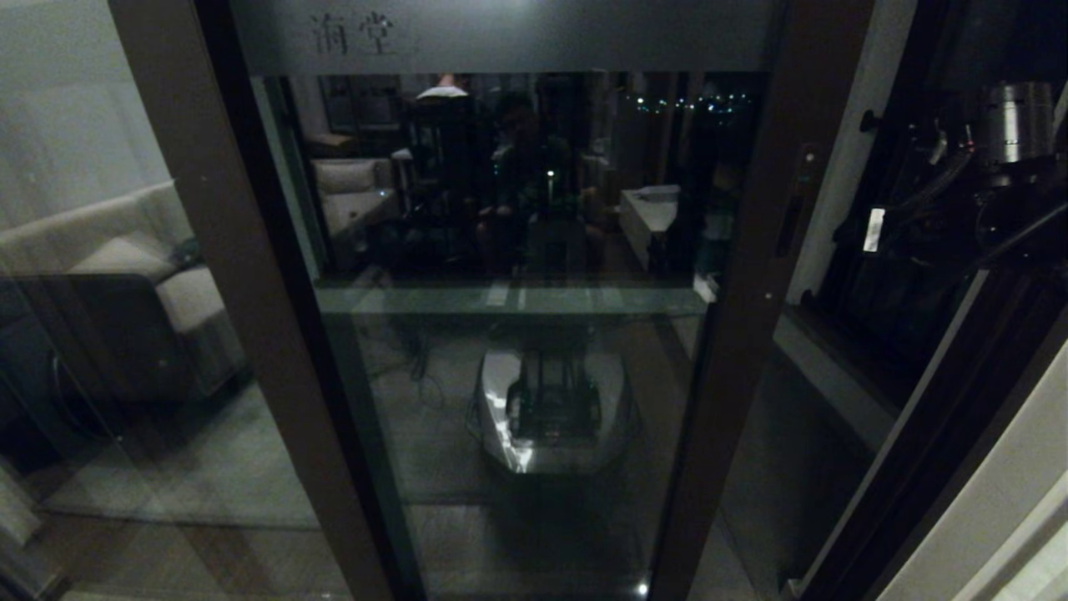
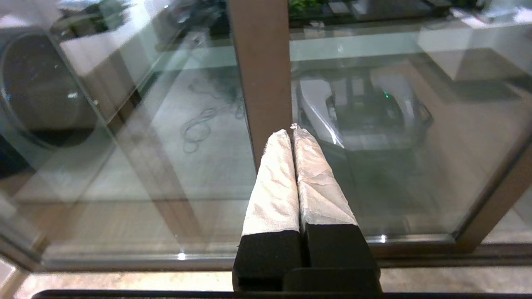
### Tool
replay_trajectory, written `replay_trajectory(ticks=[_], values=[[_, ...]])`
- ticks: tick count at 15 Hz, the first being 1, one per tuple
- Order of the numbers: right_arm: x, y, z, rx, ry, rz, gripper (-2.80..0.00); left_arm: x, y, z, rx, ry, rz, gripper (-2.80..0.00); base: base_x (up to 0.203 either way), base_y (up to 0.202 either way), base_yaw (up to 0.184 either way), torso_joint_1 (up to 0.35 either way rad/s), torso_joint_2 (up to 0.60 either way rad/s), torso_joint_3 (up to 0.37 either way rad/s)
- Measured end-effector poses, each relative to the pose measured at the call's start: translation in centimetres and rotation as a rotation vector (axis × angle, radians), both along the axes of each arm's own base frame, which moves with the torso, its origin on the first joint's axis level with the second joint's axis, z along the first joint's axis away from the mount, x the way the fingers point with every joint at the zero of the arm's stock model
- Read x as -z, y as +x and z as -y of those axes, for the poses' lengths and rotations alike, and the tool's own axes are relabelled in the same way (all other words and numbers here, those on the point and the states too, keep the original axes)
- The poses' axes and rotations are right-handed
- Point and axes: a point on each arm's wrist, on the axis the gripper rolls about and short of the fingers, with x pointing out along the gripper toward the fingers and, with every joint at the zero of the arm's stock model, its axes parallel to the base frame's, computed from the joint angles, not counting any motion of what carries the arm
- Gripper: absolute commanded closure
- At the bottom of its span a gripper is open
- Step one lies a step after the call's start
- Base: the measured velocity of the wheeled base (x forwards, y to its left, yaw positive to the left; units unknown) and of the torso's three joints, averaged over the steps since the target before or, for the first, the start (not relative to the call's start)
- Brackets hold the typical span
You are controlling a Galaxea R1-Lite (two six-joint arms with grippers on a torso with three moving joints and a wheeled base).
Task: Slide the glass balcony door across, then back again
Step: Close the slid door
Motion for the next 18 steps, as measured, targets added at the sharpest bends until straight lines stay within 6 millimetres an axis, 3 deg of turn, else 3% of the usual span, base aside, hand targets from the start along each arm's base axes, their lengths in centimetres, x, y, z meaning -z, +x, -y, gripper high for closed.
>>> replay_trajectory(ticks=[4, 8, 18], values=[[0.0, -1.2, -0.4, -0.081, 0.019, -0.01, -2.8, 0.0, 0.0, 0.0, 0.0, 0.0, 0.0, 0.0, 0.0, 0.0, 0.0, 0.0, 0.0, 0.0], [-1.2, -2.4, -1.3, -0.224, 0.061, 0.025, -2.8, 0.0, 0.0, 0.0, 0.0, 0.0, 0.0, 0.0, 0.0, 0.0, 0.0, 0.0, 0.0, 0.0], [-1.5, -1.7, -1.9, -0.239, 0.061, 0.043, -2.8, 0.0, 0.0, 0.0, 0.001, 0.0, 0.0, 0.0, 0.0, 0.0, 0.0, 0.0, 0.0, 0.0]])
